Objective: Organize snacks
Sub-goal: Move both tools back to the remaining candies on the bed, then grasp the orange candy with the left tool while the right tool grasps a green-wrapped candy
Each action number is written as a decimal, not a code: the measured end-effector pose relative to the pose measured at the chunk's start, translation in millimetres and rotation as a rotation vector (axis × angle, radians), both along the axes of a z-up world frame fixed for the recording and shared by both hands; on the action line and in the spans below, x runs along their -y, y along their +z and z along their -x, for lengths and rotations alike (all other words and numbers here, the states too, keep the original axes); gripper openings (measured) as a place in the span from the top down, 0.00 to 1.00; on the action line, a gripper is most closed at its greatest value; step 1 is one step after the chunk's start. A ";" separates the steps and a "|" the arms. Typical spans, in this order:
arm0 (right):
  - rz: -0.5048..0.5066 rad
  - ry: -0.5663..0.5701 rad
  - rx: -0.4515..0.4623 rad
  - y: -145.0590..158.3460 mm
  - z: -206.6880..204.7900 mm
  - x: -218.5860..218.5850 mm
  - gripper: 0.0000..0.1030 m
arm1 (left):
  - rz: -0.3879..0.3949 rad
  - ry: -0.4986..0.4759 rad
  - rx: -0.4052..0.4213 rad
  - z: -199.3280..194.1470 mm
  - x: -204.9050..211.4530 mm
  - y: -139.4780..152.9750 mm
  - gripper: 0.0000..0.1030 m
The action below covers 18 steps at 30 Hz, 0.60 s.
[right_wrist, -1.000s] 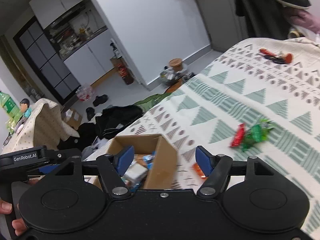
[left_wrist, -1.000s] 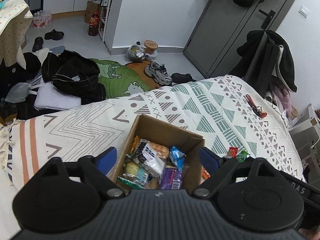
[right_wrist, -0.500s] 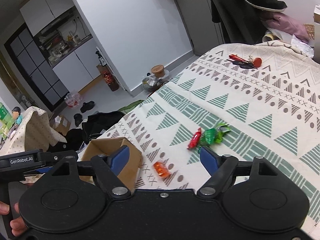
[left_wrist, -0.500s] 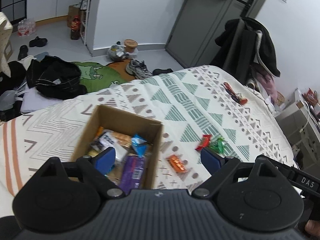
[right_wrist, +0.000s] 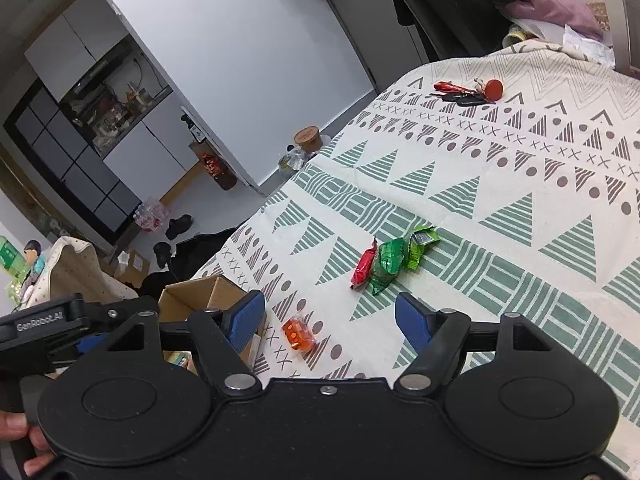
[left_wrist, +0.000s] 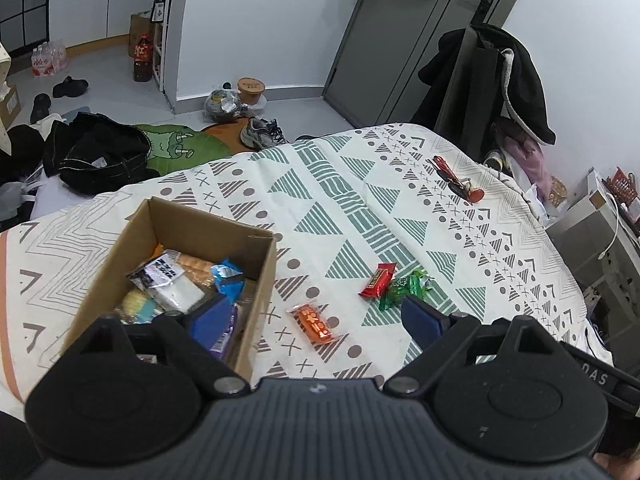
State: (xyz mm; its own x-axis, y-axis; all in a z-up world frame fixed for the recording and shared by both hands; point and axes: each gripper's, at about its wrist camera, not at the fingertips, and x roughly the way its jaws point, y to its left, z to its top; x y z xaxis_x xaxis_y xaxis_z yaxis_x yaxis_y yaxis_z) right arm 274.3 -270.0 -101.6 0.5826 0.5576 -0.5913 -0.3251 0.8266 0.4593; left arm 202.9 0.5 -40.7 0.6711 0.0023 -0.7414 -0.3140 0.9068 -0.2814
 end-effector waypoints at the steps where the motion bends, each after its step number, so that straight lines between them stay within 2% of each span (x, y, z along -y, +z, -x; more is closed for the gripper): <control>1: -0.009 -0.001 0.001 -2.0 -1.5 1.7 0.30 | -0.002 0.002 0.000 -1.5 2.4 -2.1 0.12; 3: -0.013 -0.019 0.005 -6.4 -4.8 5.2 0.33 | 0.002 0.003 -0.002 -5.7 7.4 -6.6 0.12; 4: -0.015 -0.024 0.000 -9.4 -7.1 6.4 0.38 | 0.010 0.007 -0.005 -8.2 10.1 -9.8 0.14; 8: -0.086 -0.019 -0.071 -25.5 -20.2 10.4 0.50 | 0.026 0.025 -0.018 -17.6 18.5 -22.4 0.16; 10: -0.061 -0.027 -0.070 -29.6 -24.4 7.0 0.55 | 0.034 0.030 -0.023 -22.8 22.6 -28.7 0.18; 18: -0.089 -0.058 -0.083 -45.9 -45.1 2.7 0.59 | 0.048 0.067 -0.049 -39.2 32.1 -55.9 0.36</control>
